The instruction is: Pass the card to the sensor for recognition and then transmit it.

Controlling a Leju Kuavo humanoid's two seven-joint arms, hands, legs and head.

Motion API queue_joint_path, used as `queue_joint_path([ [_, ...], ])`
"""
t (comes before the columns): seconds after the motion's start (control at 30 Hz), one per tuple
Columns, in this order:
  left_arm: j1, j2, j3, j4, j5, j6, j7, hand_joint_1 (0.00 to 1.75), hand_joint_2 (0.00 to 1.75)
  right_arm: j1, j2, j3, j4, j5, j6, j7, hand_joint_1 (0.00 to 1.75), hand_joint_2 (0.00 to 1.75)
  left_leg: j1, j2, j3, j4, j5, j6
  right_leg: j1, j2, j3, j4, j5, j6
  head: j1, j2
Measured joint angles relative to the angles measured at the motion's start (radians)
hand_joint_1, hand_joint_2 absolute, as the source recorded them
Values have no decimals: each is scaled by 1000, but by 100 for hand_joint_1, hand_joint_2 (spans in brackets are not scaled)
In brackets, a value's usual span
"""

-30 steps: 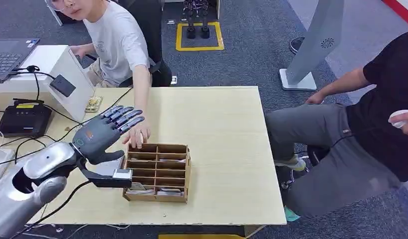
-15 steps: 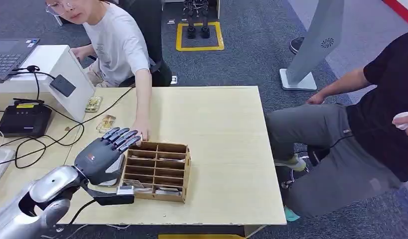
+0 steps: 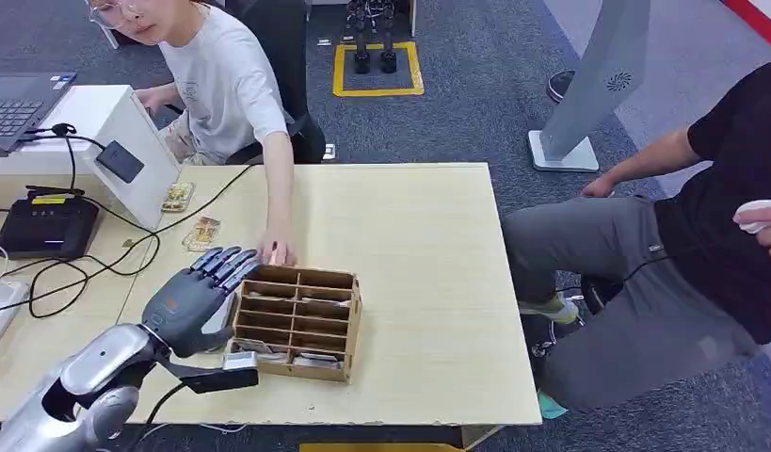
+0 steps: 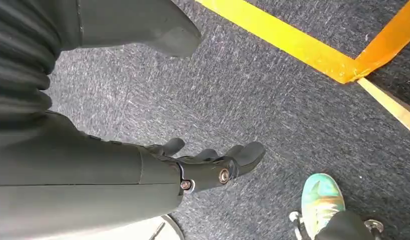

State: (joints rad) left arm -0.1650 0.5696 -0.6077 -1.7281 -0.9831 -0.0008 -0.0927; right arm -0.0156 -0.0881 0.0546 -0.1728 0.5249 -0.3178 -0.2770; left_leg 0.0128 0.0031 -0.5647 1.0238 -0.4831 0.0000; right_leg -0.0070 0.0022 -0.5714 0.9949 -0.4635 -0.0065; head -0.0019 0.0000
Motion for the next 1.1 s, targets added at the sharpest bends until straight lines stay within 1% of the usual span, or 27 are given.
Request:
queue_joint_path([
  [0.2, -1, -28, 5, 2, 6, -1, -1, 0, 175, 0, 0, 0, 0, 1, 0, 2, 0, 175, 0, 0, 0, 0, 0, 0, 0, 0, 0, 0, 0, 0, 0, 0],
  [0.67, -40, -119, 7, 35, 26, -6, -10, 0, 175, 0, 3, 0, 0, 18, 0, 3, 0, 175, 0, 0, 0, 0, 0, 0, 0, 0, 0, 0, 0, 0, 0, 0],
  [0.93, -65, -153, 6, 82, -2, -19, 0, 0, 175, 0, 5, 0, 0, 20, 0, 3, 0, 175, 0, 0, 0, 0, 0, 0, 0, 0, -1, 0, 0, 0, 0, 0],
  [1.1, -66, -159, 5, 105, -3, -19, 2, 0, 175, 0, 5, 0, 0, 20, 0, 3, 0, 175, 0, 0, 0, 0, 0, 0, 0, 0, -1, 0, 0, 0, 0, 0],
])
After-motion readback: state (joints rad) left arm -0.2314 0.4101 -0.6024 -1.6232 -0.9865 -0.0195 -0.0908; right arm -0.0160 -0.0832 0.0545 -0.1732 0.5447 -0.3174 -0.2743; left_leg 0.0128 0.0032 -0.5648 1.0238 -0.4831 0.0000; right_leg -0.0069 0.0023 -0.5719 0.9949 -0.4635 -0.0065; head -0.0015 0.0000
